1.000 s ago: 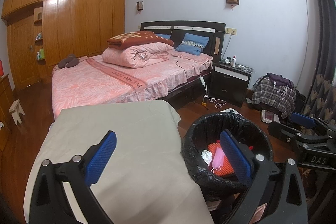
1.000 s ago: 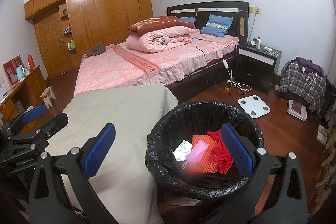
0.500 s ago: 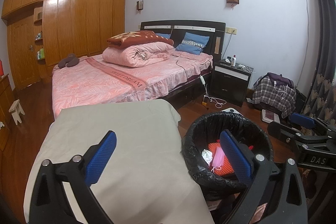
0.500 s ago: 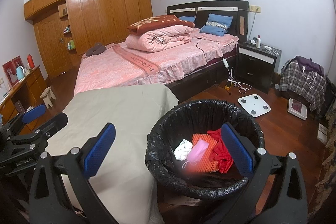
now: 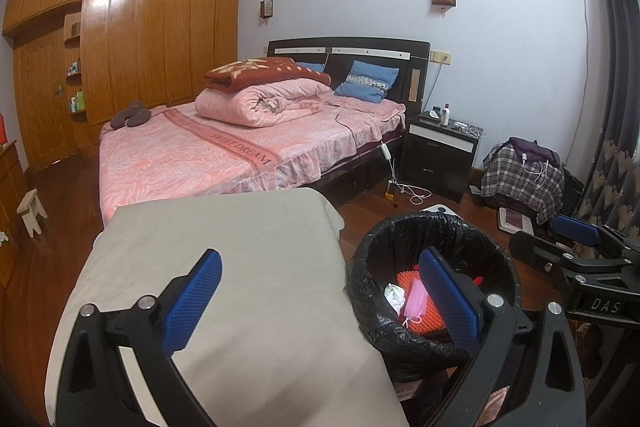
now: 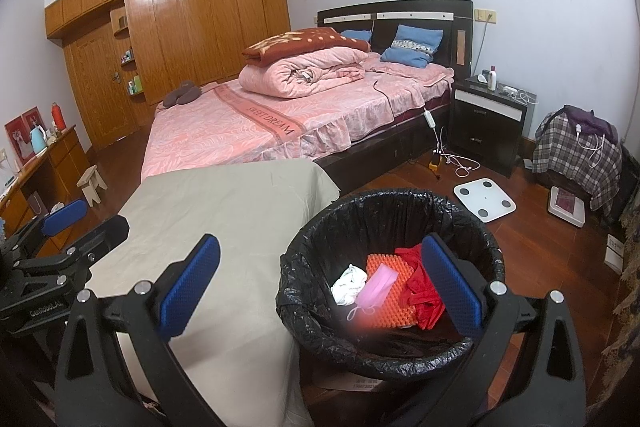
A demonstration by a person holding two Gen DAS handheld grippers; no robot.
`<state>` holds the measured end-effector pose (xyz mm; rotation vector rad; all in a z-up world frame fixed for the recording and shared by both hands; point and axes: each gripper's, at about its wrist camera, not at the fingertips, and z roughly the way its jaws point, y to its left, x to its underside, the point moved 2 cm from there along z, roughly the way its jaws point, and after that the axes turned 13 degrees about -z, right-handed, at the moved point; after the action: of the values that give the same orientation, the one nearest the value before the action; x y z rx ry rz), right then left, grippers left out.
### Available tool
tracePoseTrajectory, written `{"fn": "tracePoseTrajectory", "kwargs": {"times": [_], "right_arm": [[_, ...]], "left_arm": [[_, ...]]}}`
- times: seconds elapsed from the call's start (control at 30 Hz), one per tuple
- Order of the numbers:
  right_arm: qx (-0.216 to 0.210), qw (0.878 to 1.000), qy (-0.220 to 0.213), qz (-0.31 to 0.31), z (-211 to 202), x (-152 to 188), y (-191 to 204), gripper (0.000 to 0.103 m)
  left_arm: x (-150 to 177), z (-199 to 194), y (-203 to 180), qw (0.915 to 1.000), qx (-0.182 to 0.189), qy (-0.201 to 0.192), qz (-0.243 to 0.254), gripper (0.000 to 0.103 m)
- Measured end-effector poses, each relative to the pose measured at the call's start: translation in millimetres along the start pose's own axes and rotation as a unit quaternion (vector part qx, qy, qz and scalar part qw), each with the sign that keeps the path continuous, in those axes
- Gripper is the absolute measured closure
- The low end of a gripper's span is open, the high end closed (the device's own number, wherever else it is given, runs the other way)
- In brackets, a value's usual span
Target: Collect trash
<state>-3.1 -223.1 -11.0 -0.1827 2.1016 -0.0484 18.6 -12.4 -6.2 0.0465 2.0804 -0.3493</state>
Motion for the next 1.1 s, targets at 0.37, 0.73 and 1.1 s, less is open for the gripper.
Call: {"fn": "tracePoseTrajectory", "kwargs": {"times": [0.37,0.73,1.1], "right_arm": [[0.000,1.000,0.001,0.000,0.3,0.2,0.6,0.005],[0.000,1.000,0.001,0.001,0.1,-1.0,0.0,0.005],[-0.001,1.000,0.003,0.002,-0.2,-1.7,0.5,0.005]], "left_arm": [[-0.5,0.1,-0.9,1.0000,0.000,0.001,0.000,0.006],[-1.9,-0.5,-1.2,1.0000,0.000,0.002,-0.001,0.006],[-2.1,-0.6,-1.3,1.0000,-0.001,0.003,0.001,0.006]]}}
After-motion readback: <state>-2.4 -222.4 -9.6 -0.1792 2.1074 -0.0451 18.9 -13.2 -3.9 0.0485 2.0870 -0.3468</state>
